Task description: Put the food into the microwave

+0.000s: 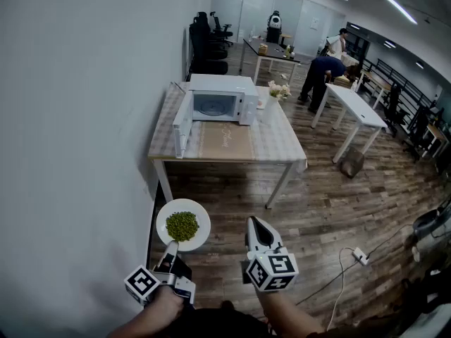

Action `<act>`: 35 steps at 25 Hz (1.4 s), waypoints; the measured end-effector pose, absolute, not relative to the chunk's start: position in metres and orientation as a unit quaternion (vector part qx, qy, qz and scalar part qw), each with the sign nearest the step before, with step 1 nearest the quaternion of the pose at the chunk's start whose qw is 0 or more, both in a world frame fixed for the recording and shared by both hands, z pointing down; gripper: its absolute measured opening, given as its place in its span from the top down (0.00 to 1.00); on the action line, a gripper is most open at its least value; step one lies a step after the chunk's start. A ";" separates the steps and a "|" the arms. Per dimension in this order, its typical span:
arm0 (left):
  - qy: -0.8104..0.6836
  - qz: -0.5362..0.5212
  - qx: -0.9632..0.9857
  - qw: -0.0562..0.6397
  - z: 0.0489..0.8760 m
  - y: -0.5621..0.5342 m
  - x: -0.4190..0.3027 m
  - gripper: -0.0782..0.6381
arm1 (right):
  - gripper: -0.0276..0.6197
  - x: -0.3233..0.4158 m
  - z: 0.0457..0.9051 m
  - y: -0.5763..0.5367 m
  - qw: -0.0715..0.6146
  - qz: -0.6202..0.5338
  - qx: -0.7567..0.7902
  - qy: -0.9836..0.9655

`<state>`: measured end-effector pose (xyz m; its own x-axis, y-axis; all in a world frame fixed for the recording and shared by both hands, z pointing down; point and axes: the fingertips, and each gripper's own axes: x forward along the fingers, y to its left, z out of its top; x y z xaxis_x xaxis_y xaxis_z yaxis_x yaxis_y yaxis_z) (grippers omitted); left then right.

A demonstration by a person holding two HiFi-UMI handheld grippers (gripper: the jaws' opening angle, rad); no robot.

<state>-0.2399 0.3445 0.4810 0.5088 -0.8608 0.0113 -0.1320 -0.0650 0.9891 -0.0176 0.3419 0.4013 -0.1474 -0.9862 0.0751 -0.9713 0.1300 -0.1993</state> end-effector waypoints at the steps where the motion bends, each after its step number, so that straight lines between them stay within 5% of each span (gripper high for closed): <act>1: -0.379 -0.320 0.655 0.570 0.481 0.346 -0.240 0.87 | 0.95 -0.018 0.400 0.343 0.037 -0.100 -0.652 0.751; 35: -0.329 -0.295 0.677 0.588 0.479 0.323 -0.273 0.87 | 0.95 -0.064 0.393 0.339 0.051 -0.080 -0.667 0.739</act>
<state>-0.2725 0.3234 0.4793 0.6086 -0.7934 -0.0126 -0.0987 -0.0915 0.9909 -0.0643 0.3388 0.3934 -0.1046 -0.9940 0.0305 -0.9777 0.0972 -0.1860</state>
